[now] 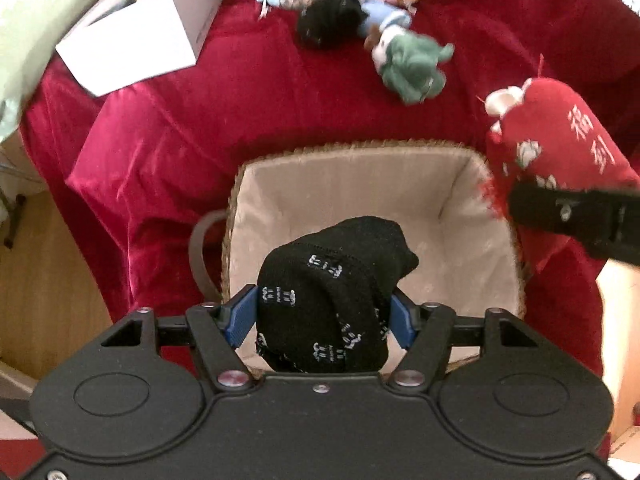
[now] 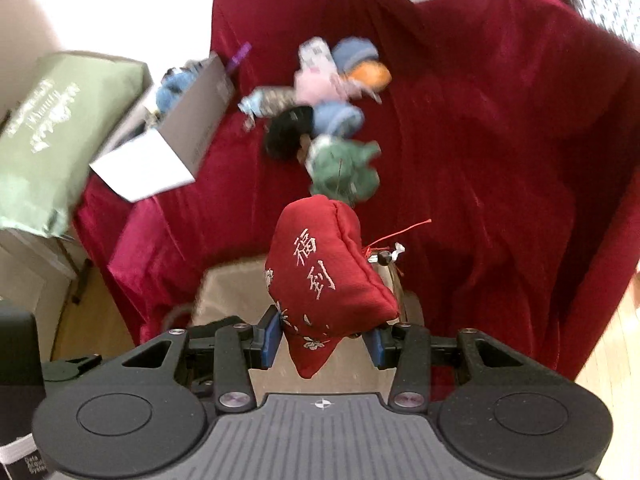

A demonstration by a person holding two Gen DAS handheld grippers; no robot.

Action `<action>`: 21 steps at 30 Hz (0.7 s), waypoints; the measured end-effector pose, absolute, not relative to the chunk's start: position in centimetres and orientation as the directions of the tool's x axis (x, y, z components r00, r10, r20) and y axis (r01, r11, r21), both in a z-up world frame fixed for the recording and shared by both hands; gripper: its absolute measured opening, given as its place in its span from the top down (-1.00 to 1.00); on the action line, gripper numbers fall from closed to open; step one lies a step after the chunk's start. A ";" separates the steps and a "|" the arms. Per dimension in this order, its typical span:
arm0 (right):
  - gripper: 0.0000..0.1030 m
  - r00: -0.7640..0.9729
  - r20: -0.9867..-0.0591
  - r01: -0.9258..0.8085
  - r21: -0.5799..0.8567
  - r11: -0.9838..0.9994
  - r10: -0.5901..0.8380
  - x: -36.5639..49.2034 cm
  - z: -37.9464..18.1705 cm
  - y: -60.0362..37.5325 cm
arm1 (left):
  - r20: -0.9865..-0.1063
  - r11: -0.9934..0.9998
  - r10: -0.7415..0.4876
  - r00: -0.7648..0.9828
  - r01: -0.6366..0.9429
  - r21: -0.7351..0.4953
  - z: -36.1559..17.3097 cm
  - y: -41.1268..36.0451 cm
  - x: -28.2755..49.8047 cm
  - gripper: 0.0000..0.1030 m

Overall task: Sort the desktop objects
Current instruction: 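Carry the black hat and red pouch over the basket with both tools, then open the left tool over the basket while the right tool drops the red pouch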

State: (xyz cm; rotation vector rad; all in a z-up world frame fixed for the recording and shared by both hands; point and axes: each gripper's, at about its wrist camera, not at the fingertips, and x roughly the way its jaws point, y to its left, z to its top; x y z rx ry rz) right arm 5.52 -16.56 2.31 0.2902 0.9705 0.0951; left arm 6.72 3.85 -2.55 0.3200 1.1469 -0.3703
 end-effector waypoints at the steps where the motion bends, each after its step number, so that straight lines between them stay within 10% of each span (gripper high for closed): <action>1: 0.17 0.554 -0.810 0.058 0.268 0.962 0.193 5.4 1.5 -16.3 | -0.925 0.897 -0.108 0.364 0.437 0.067 -3.1 3.9 6.6 -0.21; 21: 0.16 0.456 -0.880 0.049 0.173 0.984 0.133 2.9 -3.8 -13.3 | -0.950 0.892 -0.078 0.302 0.448 0.069 -6.5 5.4 6.1 -0.30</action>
